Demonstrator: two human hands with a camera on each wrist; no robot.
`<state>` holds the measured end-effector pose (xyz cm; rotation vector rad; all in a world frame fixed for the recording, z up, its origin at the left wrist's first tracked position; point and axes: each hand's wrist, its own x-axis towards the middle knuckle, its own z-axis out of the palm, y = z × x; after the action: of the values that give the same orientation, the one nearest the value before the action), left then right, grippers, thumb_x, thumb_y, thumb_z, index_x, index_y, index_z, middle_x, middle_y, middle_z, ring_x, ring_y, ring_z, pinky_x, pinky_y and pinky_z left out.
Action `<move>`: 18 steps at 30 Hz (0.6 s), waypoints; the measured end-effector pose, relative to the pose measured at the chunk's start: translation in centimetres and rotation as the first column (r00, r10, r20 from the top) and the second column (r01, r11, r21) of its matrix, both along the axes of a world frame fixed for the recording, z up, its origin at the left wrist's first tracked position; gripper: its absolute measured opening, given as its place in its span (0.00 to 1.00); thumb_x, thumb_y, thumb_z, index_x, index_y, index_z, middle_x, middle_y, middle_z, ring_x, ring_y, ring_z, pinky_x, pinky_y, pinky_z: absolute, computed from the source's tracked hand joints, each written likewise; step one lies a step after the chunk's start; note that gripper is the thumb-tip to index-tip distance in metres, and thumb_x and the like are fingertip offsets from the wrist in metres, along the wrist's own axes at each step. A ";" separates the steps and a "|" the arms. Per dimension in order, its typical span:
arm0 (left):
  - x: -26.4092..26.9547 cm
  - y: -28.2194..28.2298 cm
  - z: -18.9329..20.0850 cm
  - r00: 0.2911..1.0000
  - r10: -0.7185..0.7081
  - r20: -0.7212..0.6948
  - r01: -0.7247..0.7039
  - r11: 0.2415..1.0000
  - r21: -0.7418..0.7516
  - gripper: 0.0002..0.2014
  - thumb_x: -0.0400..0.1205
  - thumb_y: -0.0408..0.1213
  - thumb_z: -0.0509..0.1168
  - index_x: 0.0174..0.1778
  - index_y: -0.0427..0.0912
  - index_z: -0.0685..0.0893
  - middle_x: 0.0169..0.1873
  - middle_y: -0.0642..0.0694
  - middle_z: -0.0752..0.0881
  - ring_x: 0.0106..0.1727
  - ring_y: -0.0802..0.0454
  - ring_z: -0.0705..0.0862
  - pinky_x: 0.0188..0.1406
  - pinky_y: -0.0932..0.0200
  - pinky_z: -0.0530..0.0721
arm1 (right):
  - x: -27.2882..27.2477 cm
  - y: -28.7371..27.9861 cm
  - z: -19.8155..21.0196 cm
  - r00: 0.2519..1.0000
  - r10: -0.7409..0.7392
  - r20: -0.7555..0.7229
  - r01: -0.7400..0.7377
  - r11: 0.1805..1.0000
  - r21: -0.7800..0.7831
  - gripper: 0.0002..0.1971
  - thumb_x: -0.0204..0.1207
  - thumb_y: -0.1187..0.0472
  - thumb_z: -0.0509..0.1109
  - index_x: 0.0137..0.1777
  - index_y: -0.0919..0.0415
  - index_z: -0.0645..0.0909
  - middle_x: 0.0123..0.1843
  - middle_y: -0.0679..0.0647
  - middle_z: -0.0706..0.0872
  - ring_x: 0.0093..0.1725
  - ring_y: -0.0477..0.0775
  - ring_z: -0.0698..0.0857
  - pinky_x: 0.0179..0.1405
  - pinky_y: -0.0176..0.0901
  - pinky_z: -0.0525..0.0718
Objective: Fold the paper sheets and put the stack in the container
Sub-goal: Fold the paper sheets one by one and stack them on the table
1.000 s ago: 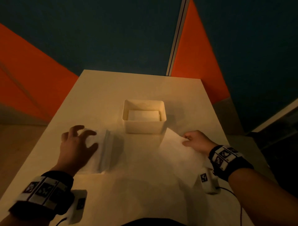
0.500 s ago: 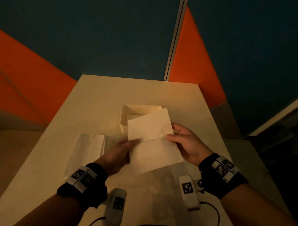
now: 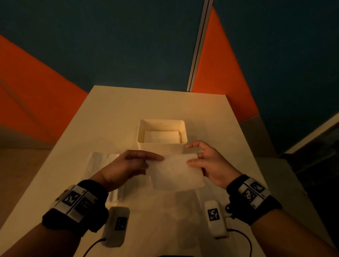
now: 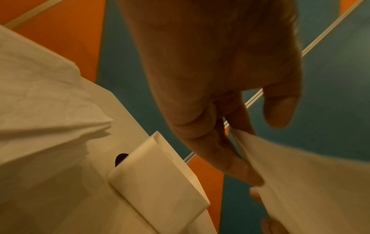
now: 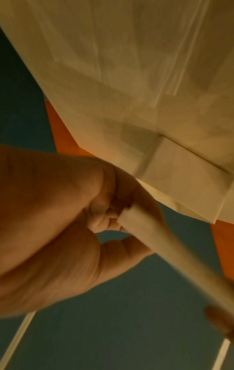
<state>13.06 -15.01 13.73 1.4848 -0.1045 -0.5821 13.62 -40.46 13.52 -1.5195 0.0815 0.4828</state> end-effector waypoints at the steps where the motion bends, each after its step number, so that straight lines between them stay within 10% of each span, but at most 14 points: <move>1: 0.0 0.1 0.3 0.999 -0.034 -0.036 0.033 0.999 -0.035 0.17 0.72 0.35 0.61 0.52 0.45 0.91 0.59 0.49 0.87 0.62 0.47 0.84 0.61 0.53 0.84 | 0.1 0.0 0.0 0.999 0.034 0.019 -0.033 0.999 -0.019 0.19 0.73 0.77 0.69 0.58 0.56 0.77 0.41 0.58 0.87 0.38 0.52 0.87 0.33 0.43 0.84; 4: -0.3 -0.4 1.0 0.987 -0.152 -0.053 0.151 0.988 -0.024 0.14 0.72 0.44 0.69 0.52 0.49 0.91 0.59 0.51 0.87 0.61 0.53 0.85 0.56 0.64 0.83 | 0.0 0.6 0.5 0.984 0.170 0.057 -0.167 0.985 -0.049 0.22 0.71 0.78 0.71 0.58 0.53 0.77 0.40 0.60 0.87 0.38 0.55 0.86 0.34 0.45 0.85; 9: -1.1 -1.4 -0.1 0.954 -0.297 -0.035 0.298 0.931 0.212 0.16 0.76 0.22 0.67 0.52 0.47 0.91 0.58 0.50 0.88 0.59 0.56 0.84 0.54 0.68 0.82 | 0.1 2.6 -0.2 0.908 0.412 0.083 -0.391 0.900 -0.192 0.22 0.68 0.69 0.77 0.56 0.46 0.80 0.40 0.66 0.81 0.37 0.59 0.78 0.37 0.49 0.77; 14: -2.1 1.9 -0.8 0.993 0.115 -0.017 -0.111 0.978 0.180 0.15 0.77 0.22 0.66 0.50 0.45 0.91 0.55 0.50 0.87 0.52 0.47 0.87 0.48 0.59 0.88 | 0.9 1.0 -1.5 0.970 0.242 -0.001 -0.227 0.908 -0.352 0.13 0.75 0.69 0.71 0.57 0.55 0.78 0.39 0.56 0.85 0.33 0.52 0.84 0.29 0.39 0.81; 18: -2.7 6.0 -0.7 0.900 0.435 0.005 -0.425 0.876 0.227 0.14 0.79 0.24 0.64 0.53 0.47 0.87 0.53 0.53 0.82 0.51 0.41 0.85 0.38 0.54 0.90 | 2.1 -3.4 -4.4 0.993 0.111 0.028 -0.066 0.758 -0.649 0.13 0.72 0.70 0.71 0.53 0.57 0.78 0.41 0.54 0.83 0.39 0.53 0.83 0.32 0.38 0.78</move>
<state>10.33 -9.00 13.07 1.6451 0.3345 -0.2684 15.73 -43.88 9.16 -2.2358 0.1355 0.5067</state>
